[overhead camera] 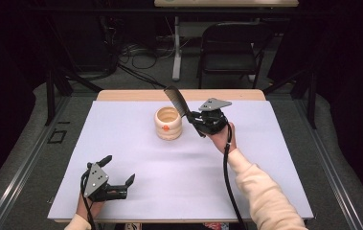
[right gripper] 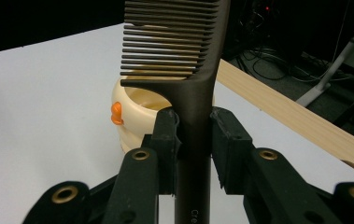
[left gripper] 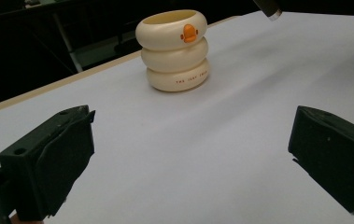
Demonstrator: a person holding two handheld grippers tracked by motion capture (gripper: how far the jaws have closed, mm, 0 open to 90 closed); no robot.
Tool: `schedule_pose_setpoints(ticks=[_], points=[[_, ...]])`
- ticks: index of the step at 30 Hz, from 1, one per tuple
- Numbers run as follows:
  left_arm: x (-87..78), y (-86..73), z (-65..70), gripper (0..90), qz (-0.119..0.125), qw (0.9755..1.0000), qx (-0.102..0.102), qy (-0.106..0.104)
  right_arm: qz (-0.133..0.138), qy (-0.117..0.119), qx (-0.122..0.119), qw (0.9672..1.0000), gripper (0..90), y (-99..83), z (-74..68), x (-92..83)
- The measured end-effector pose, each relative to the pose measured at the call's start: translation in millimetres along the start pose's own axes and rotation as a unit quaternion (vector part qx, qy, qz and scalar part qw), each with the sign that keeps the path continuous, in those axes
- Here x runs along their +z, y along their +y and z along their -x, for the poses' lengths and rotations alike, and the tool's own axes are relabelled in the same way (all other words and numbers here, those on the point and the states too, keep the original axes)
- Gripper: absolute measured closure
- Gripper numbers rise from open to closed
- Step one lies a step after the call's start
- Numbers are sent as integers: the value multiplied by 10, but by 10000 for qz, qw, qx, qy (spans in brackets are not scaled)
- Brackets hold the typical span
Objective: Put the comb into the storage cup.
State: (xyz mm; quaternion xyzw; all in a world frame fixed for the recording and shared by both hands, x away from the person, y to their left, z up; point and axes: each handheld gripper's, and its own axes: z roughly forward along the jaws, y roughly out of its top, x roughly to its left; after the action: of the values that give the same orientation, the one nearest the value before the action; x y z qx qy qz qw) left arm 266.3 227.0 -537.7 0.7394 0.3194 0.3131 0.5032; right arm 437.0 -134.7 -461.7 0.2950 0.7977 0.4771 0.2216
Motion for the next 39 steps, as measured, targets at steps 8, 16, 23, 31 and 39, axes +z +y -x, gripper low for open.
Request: schedule_pose_setpoints(ticks=[8,16,23,31,39], points=[[1,0,1,1,-2,10000,-5,-8,7,4,-18,10000,725,47,-9,57],[2,-1,-2,1,-7,10000,-3,-4,19,7,-50,10000,725,94,-5,96],[5,0,2,1,-5,10000,-1,-10,40,11,-80,10000,724,138,-16,106],[4,0,2,1,-3,10000,-2,-8,77,6,-118,9999,724,199,-22,113],[5,0,2,2,-6,10000,-2,-11,147,2,-144,9998,724,275,-28,123]])
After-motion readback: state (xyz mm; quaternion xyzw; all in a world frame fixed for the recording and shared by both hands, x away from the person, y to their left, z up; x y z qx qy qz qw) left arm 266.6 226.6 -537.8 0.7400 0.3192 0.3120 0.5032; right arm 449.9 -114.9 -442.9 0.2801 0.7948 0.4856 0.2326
